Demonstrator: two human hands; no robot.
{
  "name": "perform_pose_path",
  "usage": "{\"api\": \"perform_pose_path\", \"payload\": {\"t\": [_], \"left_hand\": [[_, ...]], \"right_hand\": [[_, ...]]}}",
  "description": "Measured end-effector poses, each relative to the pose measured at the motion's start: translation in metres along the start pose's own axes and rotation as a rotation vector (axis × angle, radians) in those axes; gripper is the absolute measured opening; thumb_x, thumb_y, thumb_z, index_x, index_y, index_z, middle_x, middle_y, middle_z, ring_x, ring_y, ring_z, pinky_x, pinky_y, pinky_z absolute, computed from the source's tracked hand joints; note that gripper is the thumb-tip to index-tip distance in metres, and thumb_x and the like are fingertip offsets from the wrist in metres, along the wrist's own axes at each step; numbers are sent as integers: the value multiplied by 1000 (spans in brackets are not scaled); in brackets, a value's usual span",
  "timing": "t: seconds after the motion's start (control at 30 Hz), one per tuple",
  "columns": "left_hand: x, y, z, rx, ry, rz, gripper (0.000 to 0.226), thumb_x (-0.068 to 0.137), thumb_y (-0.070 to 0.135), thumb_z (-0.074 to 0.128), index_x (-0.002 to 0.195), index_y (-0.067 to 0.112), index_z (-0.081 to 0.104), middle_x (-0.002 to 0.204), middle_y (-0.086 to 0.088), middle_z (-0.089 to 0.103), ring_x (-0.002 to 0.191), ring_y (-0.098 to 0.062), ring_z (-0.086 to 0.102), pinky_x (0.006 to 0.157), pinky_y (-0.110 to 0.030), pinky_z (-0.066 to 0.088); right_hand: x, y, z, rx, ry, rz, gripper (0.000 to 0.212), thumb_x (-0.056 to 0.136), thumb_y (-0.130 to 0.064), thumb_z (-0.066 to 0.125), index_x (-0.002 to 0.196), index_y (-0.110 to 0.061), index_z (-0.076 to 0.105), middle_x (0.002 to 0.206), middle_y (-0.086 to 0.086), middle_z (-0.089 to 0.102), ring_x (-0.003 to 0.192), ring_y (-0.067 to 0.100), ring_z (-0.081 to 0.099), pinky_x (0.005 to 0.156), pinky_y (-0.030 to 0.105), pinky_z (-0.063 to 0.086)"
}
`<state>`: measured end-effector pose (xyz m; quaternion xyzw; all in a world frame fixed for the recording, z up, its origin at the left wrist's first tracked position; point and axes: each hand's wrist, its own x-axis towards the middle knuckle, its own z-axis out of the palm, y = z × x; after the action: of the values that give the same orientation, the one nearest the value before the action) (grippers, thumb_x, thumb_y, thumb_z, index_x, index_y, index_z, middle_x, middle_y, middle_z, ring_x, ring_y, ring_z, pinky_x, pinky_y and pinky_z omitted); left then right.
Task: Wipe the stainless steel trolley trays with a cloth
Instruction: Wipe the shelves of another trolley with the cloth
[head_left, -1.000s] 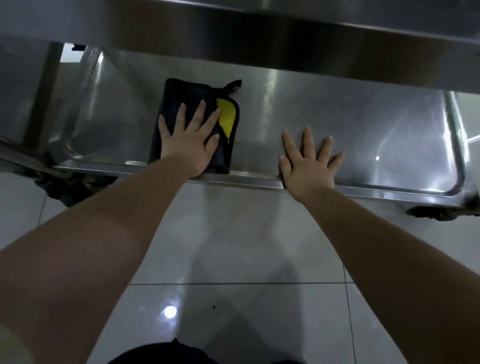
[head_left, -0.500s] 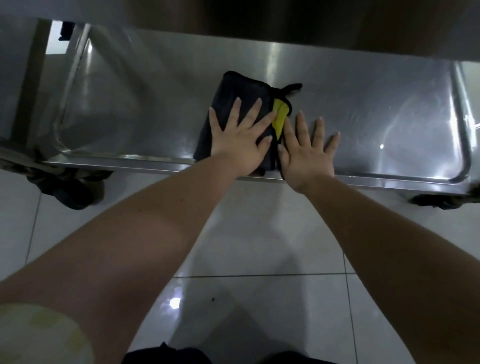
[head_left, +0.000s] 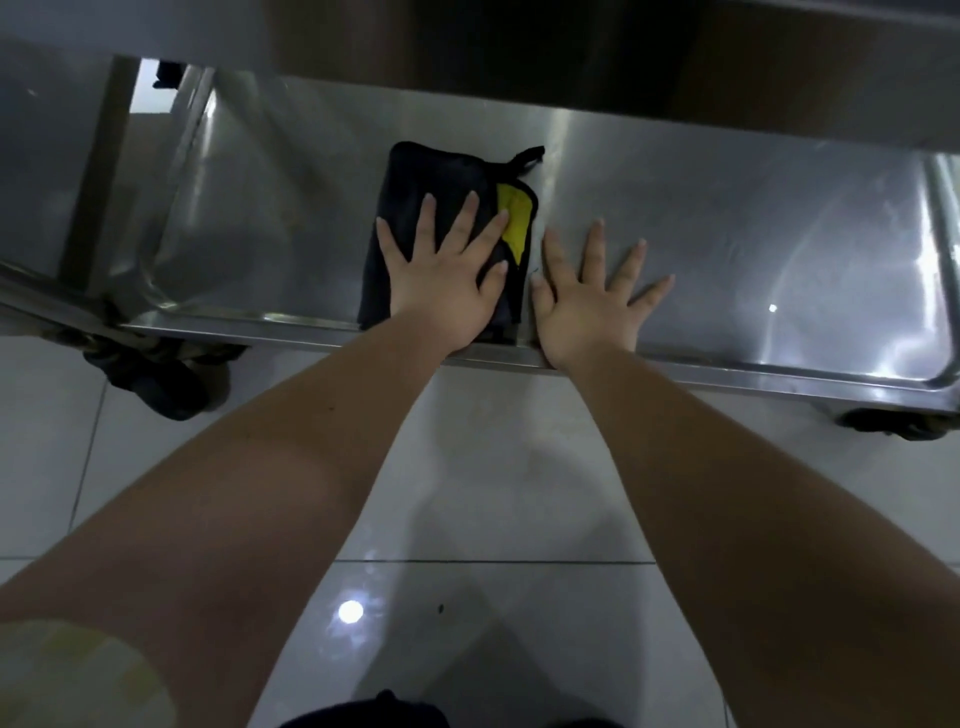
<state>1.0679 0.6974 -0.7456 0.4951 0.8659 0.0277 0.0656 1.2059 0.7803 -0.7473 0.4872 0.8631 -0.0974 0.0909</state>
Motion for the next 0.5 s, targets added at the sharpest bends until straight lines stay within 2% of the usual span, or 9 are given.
{"api": "perform_pose_path", "payload": {"t": [0.2,0.37,0.43,0.5], "left_hand": [[-3,24,4,22,-31,32,60,94,61,9,150,48,-6,163,12,-9,147,-35,-14,103,-74,-13],[0,-12,-4,18,-10,166,62,91,67,19,150,52,4,163,12,-1,149,-29,-6,109,-71,-6],[6,-44,-9,9,-3,129,62,90,66,22,149,53,8,163,12,2,150,-27,-3,111,-69,-2],[12,-79,-12,-14,0,1,63,88,67,22,148,53,9,163,14,2,150,-26,-3,111,-69,-2]], "right_hand": [[1,-3,3,-43,17,-45,57,90,-53,-4,145,-50,-17,161,-13,-17,143,45,-21,101,78,-9],[2,0,2,-16,10,-32,52,95,-55,-3,145,-52,-18,161,-15,-17,144,41,-21,103,77,-10],[3,0,3,-15,13,-40,53,93,-57,-4,144,-54,-17,161,-16,-16,144,42,-21,103,76,-12],[4,-1,6,-22,20,-29,54,90,-59,-8,143,-55,-19,161,-15,-14,144,43,-20,103,75,-14]]}}
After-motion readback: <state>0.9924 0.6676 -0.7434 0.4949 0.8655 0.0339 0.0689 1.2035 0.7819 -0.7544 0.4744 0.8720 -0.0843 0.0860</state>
